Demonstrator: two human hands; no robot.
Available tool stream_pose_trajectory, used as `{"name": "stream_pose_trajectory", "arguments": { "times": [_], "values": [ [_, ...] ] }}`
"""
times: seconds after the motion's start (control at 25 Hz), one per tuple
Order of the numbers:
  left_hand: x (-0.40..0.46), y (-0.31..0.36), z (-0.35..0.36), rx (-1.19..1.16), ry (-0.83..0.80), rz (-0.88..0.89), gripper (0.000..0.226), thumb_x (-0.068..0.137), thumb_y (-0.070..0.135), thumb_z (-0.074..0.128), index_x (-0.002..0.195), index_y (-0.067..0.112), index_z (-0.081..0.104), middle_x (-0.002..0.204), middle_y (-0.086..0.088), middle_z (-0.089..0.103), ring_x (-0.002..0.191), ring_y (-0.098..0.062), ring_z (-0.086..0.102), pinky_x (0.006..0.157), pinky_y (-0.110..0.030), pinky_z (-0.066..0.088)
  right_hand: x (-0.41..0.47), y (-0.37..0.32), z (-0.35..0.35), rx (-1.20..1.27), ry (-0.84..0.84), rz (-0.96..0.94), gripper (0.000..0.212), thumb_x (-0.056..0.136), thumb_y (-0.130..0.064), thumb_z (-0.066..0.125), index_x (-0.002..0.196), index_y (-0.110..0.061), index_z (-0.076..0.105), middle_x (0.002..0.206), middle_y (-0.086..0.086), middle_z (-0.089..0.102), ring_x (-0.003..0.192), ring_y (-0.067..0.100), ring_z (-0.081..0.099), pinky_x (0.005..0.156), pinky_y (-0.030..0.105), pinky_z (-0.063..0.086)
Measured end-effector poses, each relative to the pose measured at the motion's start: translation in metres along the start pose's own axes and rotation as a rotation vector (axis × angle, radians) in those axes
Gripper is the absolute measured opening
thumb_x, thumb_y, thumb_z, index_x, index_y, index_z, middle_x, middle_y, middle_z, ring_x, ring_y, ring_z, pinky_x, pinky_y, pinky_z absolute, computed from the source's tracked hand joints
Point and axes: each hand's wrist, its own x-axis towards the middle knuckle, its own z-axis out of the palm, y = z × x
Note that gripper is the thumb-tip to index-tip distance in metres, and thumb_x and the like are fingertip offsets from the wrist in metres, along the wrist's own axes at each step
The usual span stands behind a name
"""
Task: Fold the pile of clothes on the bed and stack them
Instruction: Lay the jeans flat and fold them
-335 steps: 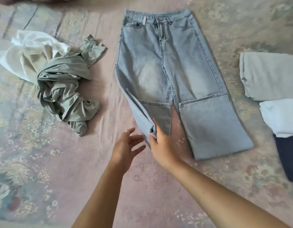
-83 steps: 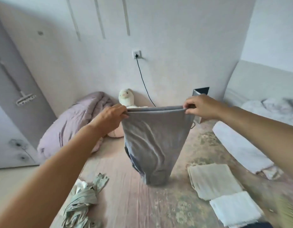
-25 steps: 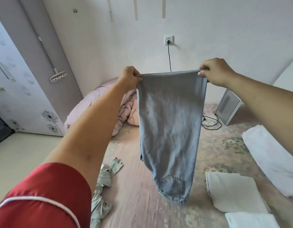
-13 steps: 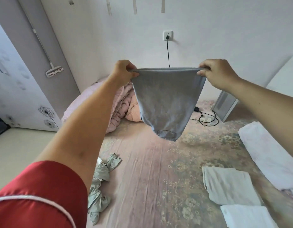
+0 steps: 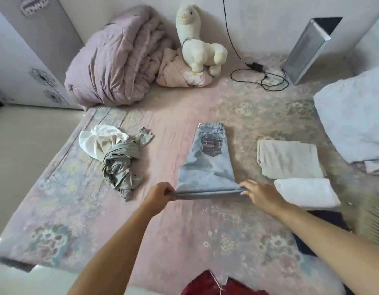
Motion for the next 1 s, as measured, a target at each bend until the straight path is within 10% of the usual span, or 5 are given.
{"name": "stream_pose_trajectory", "arguments": {
  "times": [0.2, 0.4, 0.6, 0.8, 1.0],
  "values": [
    [-0.055, -0.103, 0.096, 0.247, -0.2, 0.02, 0.016, 0.078, 0.004, 0.07, 0.088, 0.015, 0.064, 0.079, 0.012, 0.053, 0.082, -0.017, 0.053, 0.068, -0.023, 0.041, -0.065, 0.033, 0.121, -0.163, -0.155, -0.234, 0.05, 0.05, -0.004, 0.086, 0.083, -0.024, 0.055, 0.068, -0.006, 0.061, 0.048, 0.015, 0.059, 0.041, 0.023, 0.038],
    [-0.077, -0.173, 0.163, 0.593, -0.418, 0.348, 0.063, 0.023, -0.008, 0.068, 0.075, 0.019, 0.044, 0.063, 0.003, 0.053, 0.05, -0.018, 0.052, 0.039, -0.02, 0.038, -0.106, 0.052, 0.214, -0.484, -0.309, -0.429, 0.017, 0.064, -0.005, 0.053, 0.065, -0.019, 0.063, 0.064, -0.002, 0.058, 0.051, 0.015, 0.057, 0.05, 0.024, 0.049],
    [-0.061, -0.215, 0.217, 0.902, -0.518, 0.685, 0.018, 0.051, 0.032, 0.078, 0.056, 0.022, 0.064, 0.057, 0.003, 0.057, 0.051, -0.017, 0.056, 0.054, -0.026, 0.04, -0.097, 0.077, 0.302, -0.472, -0.487, -0.43, 0.021, 0.052, -0.027, 0.081, 0.064, -0.024, 0.064, 0.064, -0.007, 0.06, 0.054, 0.011, 0.061, 0.049, 0.021, 0.046],
    [0.056, -0.212, 0.249, 0.784, -0.171, 0.601, 0.058, 0.087, 0.037, 0.039, 0.127, 0.0, 0.058, 0.133, -0.018, 0.056, 0.124, -0.032, 0.053, 0.104, -0.042, 0.035, 0.018, 0.08, 0.331, -0.38, -0.267, -0.182, 0.061, 0.081, -0.043, 0.033, 0.122, -0.009, 0.064, 0.128, 0.009, 0.062, 0.116, 0.022, 0.06, 0.091, 0.038, 0.053],
    [0.11, -0.234, 0.29, 0.792, -0.152, 0.675, 0.062, 0.095, 0.048, 0.031, 0.147, 0.014, 0.036, 0.153, -0.009, 0.032, 0.141, -0.029, 0.031, 0.113, -0.048, 0.021, 0.063, 0.12, 0.364, -0.452, -0.25, -0.127, 0.07, 0.087, -0.052, 0.028, 0.145, -0.013, 0.028, 0.15, 0.007, 0.038, 0.139, 0.02, 0.027, 0.113, 0.046, 0.02]
  ]
}}
